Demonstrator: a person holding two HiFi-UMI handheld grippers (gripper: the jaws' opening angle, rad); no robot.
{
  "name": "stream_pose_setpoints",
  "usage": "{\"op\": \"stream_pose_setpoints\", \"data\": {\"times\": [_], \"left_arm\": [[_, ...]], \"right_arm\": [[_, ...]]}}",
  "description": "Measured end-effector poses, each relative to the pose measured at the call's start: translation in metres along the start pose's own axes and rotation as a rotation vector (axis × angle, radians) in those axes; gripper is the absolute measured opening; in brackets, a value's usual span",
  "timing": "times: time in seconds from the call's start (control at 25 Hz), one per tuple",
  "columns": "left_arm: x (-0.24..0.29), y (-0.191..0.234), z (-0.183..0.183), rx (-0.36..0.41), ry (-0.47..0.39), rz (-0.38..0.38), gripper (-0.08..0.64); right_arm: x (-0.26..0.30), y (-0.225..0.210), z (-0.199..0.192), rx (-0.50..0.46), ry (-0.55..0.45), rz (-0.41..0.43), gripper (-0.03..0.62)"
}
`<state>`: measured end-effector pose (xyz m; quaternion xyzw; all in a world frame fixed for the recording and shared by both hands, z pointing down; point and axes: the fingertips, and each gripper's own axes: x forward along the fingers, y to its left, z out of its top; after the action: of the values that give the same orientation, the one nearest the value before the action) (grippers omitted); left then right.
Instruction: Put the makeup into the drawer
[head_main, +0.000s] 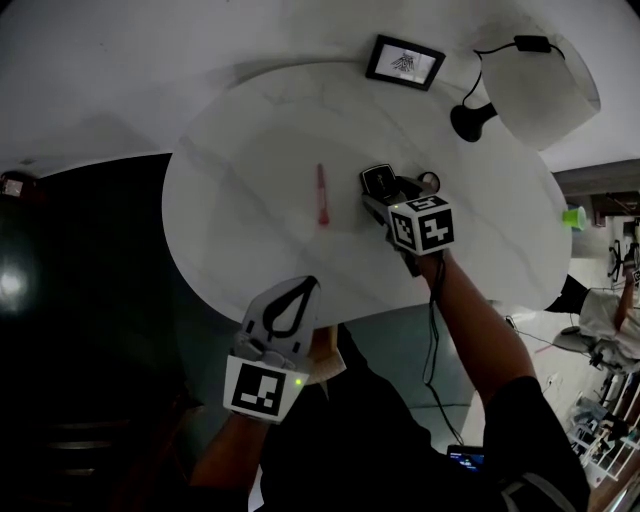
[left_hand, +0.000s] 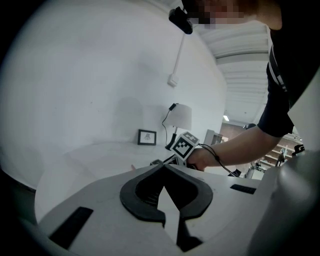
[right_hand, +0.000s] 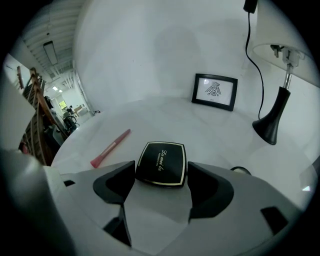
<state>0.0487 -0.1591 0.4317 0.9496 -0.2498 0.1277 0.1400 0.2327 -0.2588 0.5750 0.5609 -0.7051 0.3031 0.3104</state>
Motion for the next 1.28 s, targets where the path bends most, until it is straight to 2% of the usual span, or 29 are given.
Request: {"op": "stream_pose_setpoints", "data": {"times": [0.16, 0.4, 0.68, 1.08, 1.28], "left_arm": [[-0.005, -0.001, 0.002, 0.006, 0.0, 0.005, 0.012], [-0.015, 0.004, 0.009, 0.001, -0.009, 0.024, 0.012], [-0.033, 0.005, 0.029, 0.029, -0.033, 0.026, 0.012], [-0.08, 0.007, 0.051, 0.056, -0.056, 0.028, 0.012], [-0.097, 0.006, 0.053, 0.066, -0.054, 0.056, 0.012]], "right_arm": [[0.0, -0.004, -0.003, -0.014, 0.004, -0.028, 0.279], [-0.007, 0.002, -0.003, -0.032, 0.005, -0.028, 0.279], [-0.032, 0.021, 0.002, -0.045, -0.011, -0.008, 0.279], [-0.079, 0.066, 0.01, -0.026, -0.058, 0.013, 0.279], [-0.103, 0.091, 0.018, -0.03, -0.108, 0.055, 0.279]]}}
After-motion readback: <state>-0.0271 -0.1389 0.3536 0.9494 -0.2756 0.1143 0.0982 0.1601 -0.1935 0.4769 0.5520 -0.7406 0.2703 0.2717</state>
